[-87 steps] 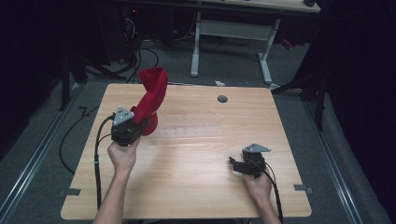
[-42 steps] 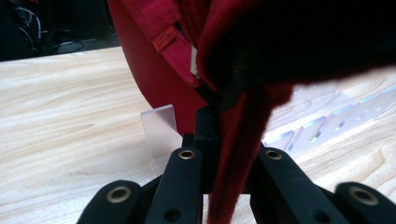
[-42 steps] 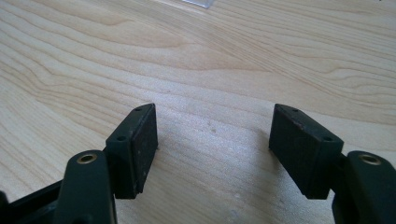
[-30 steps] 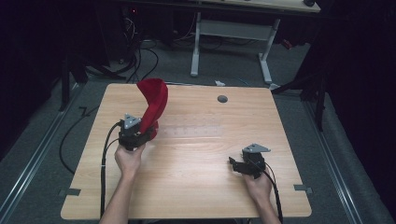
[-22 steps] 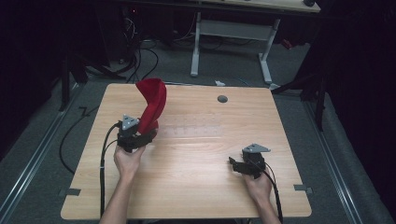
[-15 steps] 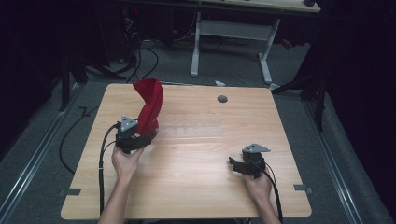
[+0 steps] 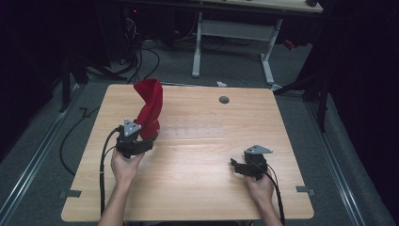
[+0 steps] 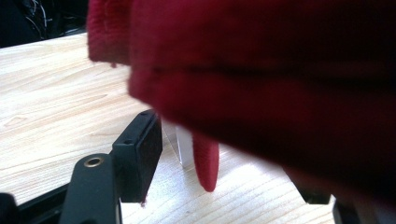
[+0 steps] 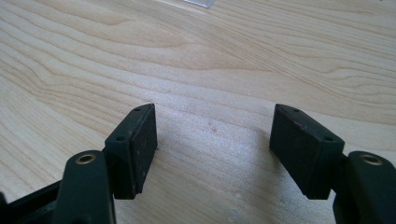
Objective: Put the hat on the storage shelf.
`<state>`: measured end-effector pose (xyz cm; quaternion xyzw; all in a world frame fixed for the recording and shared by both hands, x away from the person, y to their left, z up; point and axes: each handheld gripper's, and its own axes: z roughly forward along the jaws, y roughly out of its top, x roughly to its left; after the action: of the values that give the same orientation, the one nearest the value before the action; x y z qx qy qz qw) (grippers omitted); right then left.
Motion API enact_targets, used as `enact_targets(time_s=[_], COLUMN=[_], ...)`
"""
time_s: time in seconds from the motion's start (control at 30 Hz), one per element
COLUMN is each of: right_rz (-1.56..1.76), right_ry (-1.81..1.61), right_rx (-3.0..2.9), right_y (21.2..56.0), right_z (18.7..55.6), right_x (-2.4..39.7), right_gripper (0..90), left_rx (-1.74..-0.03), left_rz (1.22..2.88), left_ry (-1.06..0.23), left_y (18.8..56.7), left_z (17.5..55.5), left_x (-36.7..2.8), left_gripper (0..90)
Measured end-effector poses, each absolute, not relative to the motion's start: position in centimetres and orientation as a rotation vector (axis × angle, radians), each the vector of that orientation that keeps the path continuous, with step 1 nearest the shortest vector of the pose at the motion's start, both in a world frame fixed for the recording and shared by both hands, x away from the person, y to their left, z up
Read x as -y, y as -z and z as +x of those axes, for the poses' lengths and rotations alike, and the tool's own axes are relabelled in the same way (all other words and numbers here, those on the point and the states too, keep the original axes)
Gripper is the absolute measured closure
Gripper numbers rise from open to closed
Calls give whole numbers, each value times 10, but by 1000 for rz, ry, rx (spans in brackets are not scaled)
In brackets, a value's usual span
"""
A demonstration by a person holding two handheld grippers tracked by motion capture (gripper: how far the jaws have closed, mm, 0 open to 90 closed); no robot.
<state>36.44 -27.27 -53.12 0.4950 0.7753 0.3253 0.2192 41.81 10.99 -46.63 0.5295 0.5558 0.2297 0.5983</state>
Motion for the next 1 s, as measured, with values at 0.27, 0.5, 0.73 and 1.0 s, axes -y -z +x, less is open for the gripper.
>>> enact_targets(time_s=[0.27,0.5,0.73,1.0], right_rz=[1370,1371,1370,1370], right_ry=[-899,-900,-901,-899], right_rx=[-2145,-2145,-2146,-2145], right_y=[531,531,531,531], right_z=[364,364,364,364], right_x=[273,273,273,273], right_gripper=[322,322,322,322], left_rx=[-1295,-1284,-1280,-1275], left_rz=[1241,1239,1226,1205], left_ry=[-544,-526,-501,-475], left_y=[461,456,455,453], left_z=[408,398,388,375], left_x=[-113,-113,-114,-117], left_gripper=[344,344,344,347])
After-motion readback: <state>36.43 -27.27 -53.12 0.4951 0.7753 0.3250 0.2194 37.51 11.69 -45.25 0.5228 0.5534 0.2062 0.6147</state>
